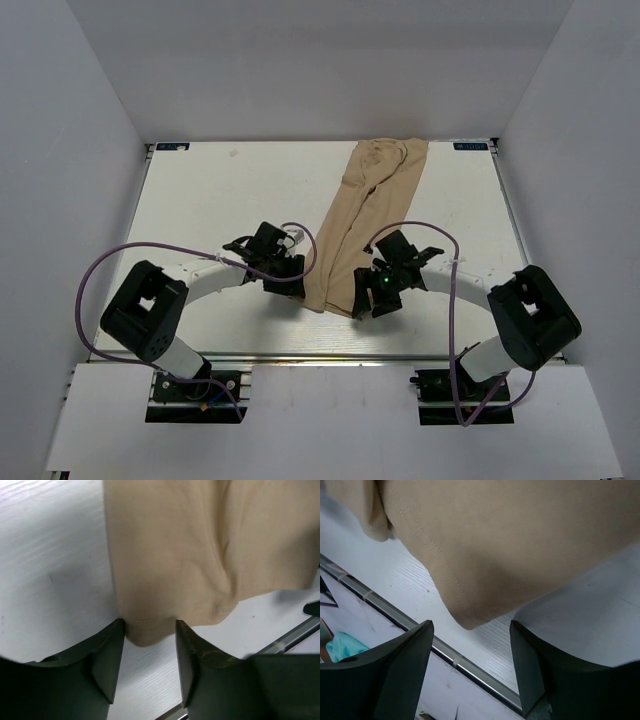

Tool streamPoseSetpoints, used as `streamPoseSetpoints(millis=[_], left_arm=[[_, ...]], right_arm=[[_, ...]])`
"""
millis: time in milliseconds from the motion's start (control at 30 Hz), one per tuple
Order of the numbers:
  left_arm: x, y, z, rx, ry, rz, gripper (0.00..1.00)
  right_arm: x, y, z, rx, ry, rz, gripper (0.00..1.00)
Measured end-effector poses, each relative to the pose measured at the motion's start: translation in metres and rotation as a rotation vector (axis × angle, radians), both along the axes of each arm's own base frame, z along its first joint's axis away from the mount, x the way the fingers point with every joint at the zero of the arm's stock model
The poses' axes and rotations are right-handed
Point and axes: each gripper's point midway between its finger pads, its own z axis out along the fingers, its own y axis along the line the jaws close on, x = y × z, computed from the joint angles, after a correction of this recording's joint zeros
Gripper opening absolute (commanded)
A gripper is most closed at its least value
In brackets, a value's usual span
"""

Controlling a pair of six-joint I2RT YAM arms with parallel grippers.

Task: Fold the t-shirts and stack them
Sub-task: Grab the bottom of the folded rectangular tshirt with both arms

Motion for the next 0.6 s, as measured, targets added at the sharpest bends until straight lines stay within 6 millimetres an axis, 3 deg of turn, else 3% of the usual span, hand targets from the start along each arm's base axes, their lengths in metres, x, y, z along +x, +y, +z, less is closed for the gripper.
streamPoseSetpoints(millis=[100, 167, 200, 267, 300, 333, 467, 600], left_arm=[[-0.005, -0.005, -0.004, -0.001, 0.009, -0.015, 0.44], [-0.007, -0.009, -0.006, -0.004, 0.016, -0.025, 0.38], [-0.008, -0.010, -0.006, -0.005, 0.016, -0.029, 0.29], [-0.010, -0.013, -0.008, -0.003, 0.021, -0.035, 0.18], [-0.011, -0.014, -0.009, -0.003, 0.025, -0.040, 0.05], [-0.012, -0.016, -0.009, -0.005, 0.026, -0.042, 0.00], [-0.017, -0.016, -0.009, 0.011, 0.040, -0.041, 0.00], [-0.034, -0.012, -0.004, 0.041, 0.081, -0.050, 0.00]], right_arm=[[0.001, 0.003, -0.002, -0.005, 0.010, -0.032, 0.63], [0.003, 0.005, -0.004, -0.005, 0.010, -0.047, 0.54], [0.004, 0.007, -0.005, -0.005, 0.012, -0.053, 0.36], [0.005, 0.007, -0.009, -0.016, 0.019, -0.065, 0.20], [0.004, 0.007, -0.012, -0.024, 0.026, -0.072, 0.01], [0.004, 0.007, -0.014, -0.027, 0.026, -0.071, 0.00], [0.001, 0.007, -0.015, -0.021, 0.030, -0.080, 0.00], [-0.021, 0.008, -0.010, 0.012, 0.040, -0.035, 0.00]])
